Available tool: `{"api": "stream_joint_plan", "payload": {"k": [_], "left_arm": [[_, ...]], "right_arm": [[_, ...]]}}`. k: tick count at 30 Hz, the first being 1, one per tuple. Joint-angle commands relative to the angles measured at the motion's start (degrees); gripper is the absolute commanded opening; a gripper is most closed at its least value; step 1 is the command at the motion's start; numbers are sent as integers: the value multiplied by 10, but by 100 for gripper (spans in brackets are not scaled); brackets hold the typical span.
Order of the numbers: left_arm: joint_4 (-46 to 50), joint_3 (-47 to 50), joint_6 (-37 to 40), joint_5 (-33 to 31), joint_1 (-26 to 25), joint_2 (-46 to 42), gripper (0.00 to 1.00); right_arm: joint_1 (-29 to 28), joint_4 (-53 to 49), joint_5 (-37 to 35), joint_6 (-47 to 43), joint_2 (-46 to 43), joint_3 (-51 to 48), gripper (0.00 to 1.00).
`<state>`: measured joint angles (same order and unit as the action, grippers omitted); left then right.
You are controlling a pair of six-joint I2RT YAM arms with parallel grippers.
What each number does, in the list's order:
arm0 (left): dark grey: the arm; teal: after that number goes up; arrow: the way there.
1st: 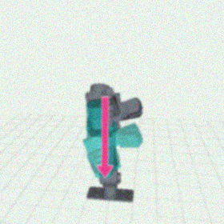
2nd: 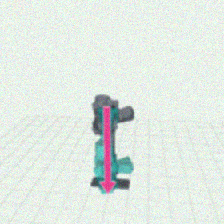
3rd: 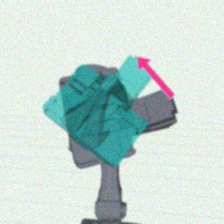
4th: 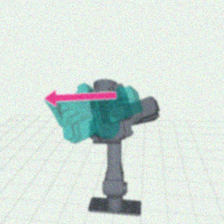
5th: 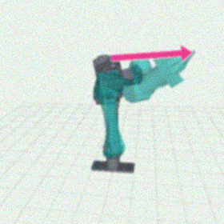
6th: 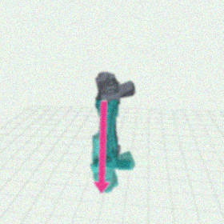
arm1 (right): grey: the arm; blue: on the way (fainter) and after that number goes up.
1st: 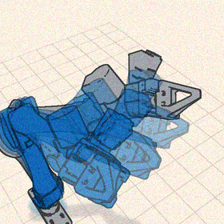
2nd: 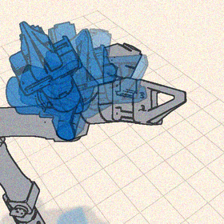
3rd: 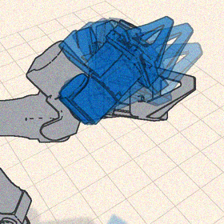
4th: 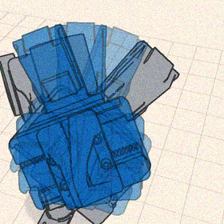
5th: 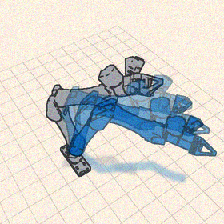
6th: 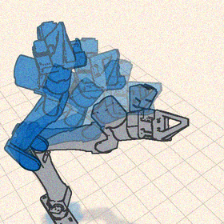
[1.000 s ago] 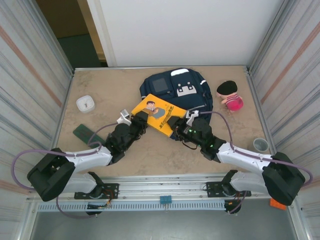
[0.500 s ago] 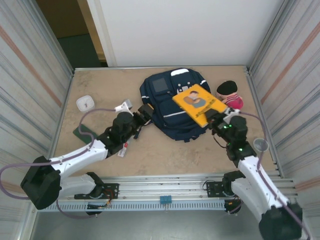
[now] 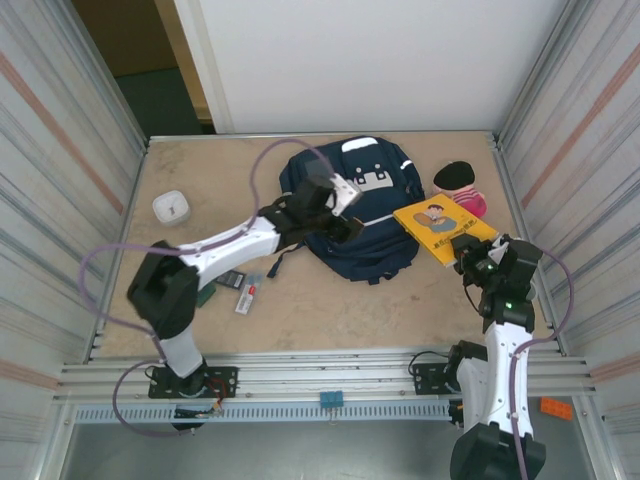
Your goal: Pack the student bag
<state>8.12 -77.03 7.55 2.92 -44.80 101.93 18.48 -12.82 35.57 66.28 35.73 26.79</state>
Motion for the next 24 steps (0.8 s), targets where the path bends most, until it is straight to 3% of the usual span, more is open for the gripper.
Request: {"api": "stream_joint_plan", "payload": {"k": [1,10,17,19,24], "left_arm": [[85,-75,158,44,-6,69,83],[96,-189,173,74,-7,212,90],[71,-221,170,3,-7,270,88],[57,-219,167,-13,-5,274,70],[50,-192,149,-28,-5,240,11]], "right_arm": [[4,5,29,-44,-13,32,0],[6,-51,2,-79,-37,32,0],[5,-94,-30,-103,-71,33,0],[5,-96,-30,-105,-73,32,0],[6,-98,-31,-116,-66,33,0]]}}
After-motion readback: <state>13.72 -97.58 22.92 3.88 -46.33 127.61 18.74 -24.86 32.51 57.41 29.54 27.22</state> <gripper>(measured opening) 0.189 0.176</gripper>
